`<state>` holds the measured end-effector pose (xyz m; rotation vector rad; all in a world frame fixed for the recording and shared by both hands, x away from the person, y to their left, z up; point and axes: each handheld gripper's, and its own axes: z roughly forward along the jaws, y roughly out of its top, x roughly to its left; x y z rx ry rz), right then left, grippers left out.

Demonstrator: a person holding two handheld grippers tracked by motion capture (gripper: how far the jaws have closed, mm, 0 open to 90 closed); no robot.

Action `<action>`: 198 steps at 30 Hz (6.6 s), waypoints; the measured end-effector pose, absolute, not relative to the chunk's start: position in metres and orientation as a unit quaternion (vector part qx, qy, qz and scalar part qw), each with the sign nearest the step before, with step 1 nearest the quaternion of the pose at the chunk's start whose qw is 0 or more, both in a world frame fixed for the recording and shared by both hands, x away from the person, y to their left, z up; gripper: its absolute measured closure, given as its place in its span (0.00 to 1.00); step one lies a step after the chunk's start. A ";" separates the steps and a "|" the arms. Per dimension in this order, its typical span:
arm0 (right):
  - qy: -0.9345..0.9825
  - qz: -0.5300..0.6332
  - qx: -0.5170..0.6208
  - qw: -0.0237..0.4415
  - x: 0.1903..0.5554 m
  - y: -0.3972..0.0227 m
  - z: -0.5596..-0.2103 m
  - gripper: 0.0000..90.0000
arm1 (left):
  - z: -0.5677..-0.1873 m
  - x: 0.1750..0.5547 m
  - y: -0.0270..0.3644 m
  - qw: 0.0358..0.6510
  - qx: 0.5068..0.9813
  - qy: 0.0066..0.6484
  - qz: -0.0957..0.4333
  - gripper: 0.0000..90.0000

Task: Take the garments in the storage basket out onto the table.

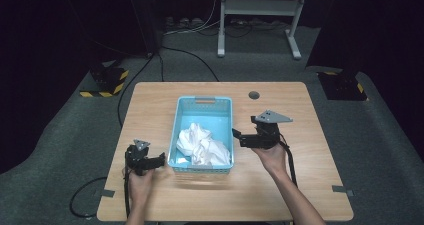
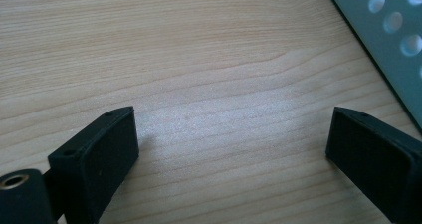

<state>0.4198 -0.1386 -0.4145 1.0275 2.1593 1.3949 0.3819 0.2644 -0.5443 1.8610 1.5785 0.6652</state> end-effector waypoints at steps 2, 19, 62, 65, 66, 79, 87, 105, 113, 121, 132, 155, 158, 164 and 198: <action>0.769 0.494 0.360 0.186 0.419 -0.136 -0.415 0.13 | -0.544 0.382 0.264 0.301 0.702 0.595 0.251 0.07; 0.791 0.478 0.344 0.167 0.418 -0.116 -0.427 0.12 | -0.544 0.382 0.264 0.301 0.702 0.595 0.251 0.07; 0.821 0.461 0.312 0.129 0.414 -0.085 -0.446 0.15 | -0.544 0.382 0.264 0.301 0.702 0.595 0.251 0.07; 0.820 0.463 0.310 0.130 0.413 -0.084 -0.447 0.16 | -0.544 0.382 0.264 0.301 0.701 0.595 0.251 0.07; 0.820 0.463 0.310 0.130 0.413 -0.084 -0.447 0.16 | -0.544 0.382 0.264 0.301 0.701 0.595 0.251 0.07; 0.834 0.444 0.305 0.122 0.414 -0.073 -0.455 0.16 | -0.544 0.382 0.264 0.301 0.702 0.595 0.251 0.07; 0.840 0.434 0.304 0.114 0.416 -0.067 -0.463 0.16 | -0.544 0.382 0.264 0.301 0.702 0.595 0.251 0.07; 0.857 0.409 0.302 0.090 0.421 -0.057 -0.479 0.22 | -0.544 0.382 0.264 0.301 0.702 0.595 0.251 0.07; 0.864 0.394 0.301 0.086 0.423 -0.054 -0.486 0.32 | -0.544 0.382 0.264 0.301 0.702 0.595 0.251 0.07; 0.866 0.386 0.303 0.095 0.423 -0.055 -0.484 0.48 | -0.544 0.382 0.264 0.301 0.702 0.595 0.251 0.07; 0.886 0.357 0.276 0.110 0.418 -0.050 -0.478 0.68 | -0.544 0.382 0.264 0.301 0.702 0.595 0.251 0.07; 0.871 0.401 0.272 0.080 0.420 -0.057 -0.471 0.92 | -0.544 0.382 0.264 0.302 0.701 0.595 0.251 0.07; 0.865 0.414 0.270 0.082 0.420 -0.059 -0.467 0.92 | -0.544 0.382 0.265 0.302 0.702 0.595 0.251 0.07; 0.859 0.427 0.271 0.087 0.420 -0.063 -0.462 0.93 | -0.544 0.382 0.265 0.302 0.702 0.595 0.251 0.07; 0.824 0.485 0.278 0.095 0.420 -0.087 -0.439 0.93 | -0.544 0.382 0.264 0.301 0.702 0.595 0.251 0.07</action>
